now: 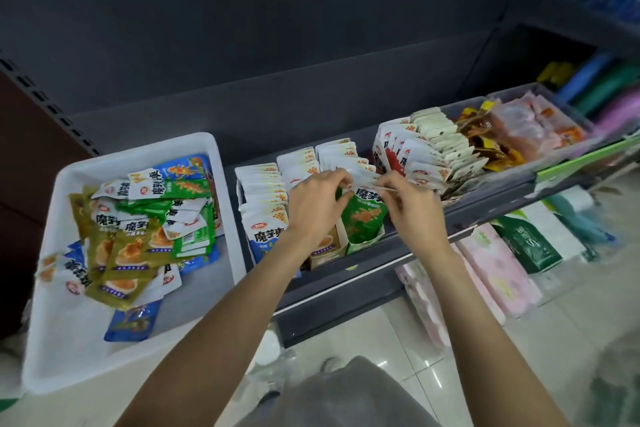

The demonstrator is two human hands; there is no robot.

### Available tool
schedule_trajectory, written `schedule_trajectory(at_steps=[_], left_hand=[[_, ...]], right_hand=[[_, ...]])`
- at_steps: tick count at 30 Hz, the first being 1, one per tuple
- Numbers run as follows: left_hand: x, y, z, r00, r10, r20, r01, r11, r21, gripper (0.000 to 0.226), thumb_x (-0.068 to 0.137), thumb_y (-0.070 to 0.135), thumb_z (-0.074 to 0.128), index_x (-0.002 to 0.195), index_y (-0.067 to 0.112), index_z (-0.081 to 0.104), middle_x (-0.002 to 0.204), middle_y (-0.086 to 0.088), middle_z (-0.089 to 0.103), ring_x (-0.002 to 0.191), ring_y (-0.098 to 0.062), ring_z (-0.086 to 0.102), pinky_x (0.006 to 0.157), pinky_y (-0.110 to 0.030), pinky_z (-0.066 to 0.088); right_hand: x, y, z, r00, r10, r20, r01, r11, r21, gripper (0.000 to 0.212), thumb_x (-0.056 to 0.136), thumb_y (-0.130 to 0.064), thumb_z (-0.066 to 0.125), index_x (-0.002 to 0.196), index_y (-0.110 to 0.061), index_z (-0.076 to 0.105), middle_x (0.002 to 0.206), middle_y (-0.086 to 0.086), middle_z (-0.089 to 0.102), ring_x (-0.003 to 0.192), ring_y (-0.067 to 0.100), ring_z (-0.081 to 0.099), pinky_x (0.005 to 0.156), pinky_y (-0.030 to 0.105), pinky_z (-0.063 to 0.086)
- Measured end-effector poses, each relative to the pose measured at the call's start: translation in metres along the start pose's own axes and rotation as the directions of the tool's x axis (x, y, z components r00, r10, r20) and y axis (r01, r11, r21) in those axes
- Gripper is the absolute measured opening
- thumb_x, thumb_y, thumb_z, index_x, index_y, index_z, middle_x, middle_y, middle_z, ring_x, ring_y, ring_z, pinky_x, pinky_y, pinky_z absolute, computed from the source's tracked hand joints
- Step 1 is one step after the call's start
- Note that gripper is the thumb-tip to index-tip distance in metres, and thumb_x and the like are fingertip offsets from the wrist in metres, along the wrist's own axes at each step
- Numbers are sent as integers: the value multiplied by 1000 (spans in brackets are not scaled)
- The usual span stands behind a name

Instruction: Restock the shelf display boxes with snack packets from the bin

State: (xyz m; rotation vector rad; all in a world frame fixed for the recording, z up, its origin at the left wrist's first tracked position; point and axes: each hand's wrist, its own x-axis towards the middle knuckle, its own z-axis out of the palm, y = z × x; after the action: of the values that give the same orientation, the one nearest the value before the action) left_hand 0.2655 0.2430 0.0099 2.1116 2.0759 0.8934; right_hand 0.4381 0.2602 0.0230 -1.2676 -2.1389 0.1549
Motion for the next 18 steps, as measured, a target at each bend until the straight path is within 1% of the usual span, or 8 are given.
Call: schedule_trajectory(at_steps=[3,5,6,9,11,13,15,18], left_hand=[[-1,-1,1,1000,12,-3,-12,1000,-12,13,86,32,64,99,28,65,92,12,71,82,-8,66,61,-30,55],[-4,-4,2,999,38,-19,-38,999,16,17,86,30,65,103,26,66,99,8,70,87,-12,66,66,-29,55],[-6,-5,1,998,43,-41,-42,999,29,20,86,30,65,105,26,66,103,6,69,90,-14,65,68,-29,52],[-14,-7,-16,979,16,-204,-22,999,-28,19,87,31,59,103,24,67,98,7,68,89,-14,62,70,-25,48],[-26,-14,-36,934,18,-356,-53,995,-90,19,89,28,55,97,19,69,87,7,68,82,-12,60,72,-24,44],[-45,-30,-59,878,25,-478,-89,990,-112,16,89,21,55,90,13,69,77,5,65,74,-13,58,69,-25,42],[-68,-55,-82,848,13,-530,-69,994,-86,19,91,20,52,85,10,67,73,3,63,69,-15,55,65,-28,40],[-105,-104,-112,877,-59,-476,85,996,33,18,90,23,51,86,12,64,78,2,64,75,-12,52,67,-27,38]], right_hand=[[-1,4,24,998,30,58,-28,999,-42,9,85,-11,67,92,-14,64,76,3,67,61,28,64,49,29,44],[-2,4,32,999,38,28,-35,995,-97,13,82,-9,69,94,-14,69,91,3,66,73,26,66,52,29,48],[-3,4,32,999,41,-22,-44,993,-108,16,82,-9,70,98,-13,70,96,4,65,80,26,64,56,29,49],[-5,-6,19,971,74,-227,-87,995,-46,24,85,-10,68,108,-9,68,102,9,61,93,26,58,71,25,43],[-6,-22,9,962,70,-264,-58,997,51,21,89,-13,61,109,-9,67,102,8,62,93,24,57,76,20,38],[-5,-46,4,971,38,-236,5,984,179,22,92,-17,54,108,-9,67,99,5,63,88,18,58,76,17,40],[-2,-76,4,987,-30,-159,78,949,306,22,93,-16,53,109,-10,67,97,1,65,83,9,58,73,17,45],[5,-122,23,976,-214,29,183,891,415,21,92,-12,54,108,-13,67,93,-3,67,76,7,60,69,24,51]])
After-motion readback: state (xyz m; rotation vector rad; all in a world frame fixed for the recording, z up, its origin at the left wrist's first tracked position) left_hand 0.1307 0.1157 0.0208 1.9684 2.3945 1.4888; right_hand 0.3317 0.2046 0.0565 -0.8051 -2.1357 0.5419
